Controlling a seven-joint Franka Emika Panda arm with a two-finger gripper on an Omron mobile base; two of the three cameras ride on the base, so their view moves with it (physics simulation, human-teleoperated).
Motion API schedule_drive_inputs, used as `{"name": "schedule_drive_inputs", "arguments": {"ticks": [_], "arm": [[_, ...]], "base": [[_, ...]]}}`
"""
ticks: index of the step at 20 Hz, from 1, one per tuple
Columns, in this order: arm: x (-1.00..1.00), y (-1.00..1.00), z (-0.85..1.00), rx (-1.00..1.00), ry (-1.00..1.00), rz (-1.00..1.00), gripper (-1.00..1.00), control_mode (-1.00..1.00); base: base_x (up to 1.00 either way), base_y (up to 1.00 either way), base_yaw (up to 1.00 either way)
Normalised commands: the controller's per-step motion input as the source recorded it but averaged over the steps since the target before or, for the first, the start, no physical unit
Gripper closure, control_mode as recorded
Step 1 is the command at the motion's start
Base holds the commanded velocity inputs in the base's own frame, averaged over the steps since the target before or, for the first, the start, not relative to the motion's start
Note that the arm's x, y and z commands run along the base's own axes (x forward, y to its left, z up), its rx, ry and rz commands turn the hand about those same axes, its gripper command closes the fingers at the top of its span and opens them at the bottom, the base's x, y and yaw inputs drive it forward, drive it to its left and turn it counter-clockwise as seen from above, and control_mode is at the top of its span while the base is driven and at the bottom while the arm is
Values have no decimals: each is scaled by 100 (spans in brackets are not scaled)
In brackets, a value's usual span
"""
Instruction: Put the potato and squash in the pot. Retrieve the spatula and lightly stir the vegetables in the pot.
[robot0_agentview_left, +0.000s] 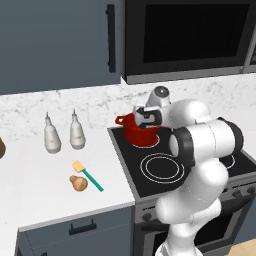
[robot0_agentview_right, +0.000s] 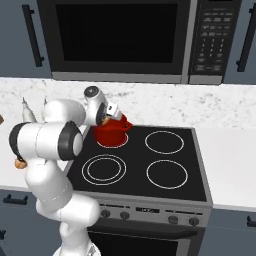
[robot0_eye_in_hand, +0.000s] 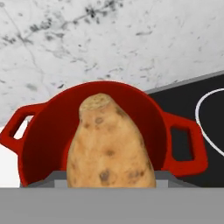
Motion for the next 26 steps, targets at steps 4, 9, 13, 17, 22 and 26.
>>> {"name": "schedule_drive_inputs", "arguments": {"ticks": [4, 9, 13, 17, 22, 26], "arm": [[47, 5, -32, 0, 7, 0, 100, -100], [38, 15, -40, 0, 10, 0, 100, -100], [49, 24, -36, 0, 14, 0, 100, -100], [54, 17, -35, 0, 16, 0, 100, -100], [40, 3, -19, 0, 9, 0, 100, -100], [38, 0, -23, 0, 9, 0, -100, -100]], "base": [[0, 0, 0], [0, 0, 0], [0, 0, 0], [0, 0, 0], [0, 0, 0], [0, 0, 0]]}}
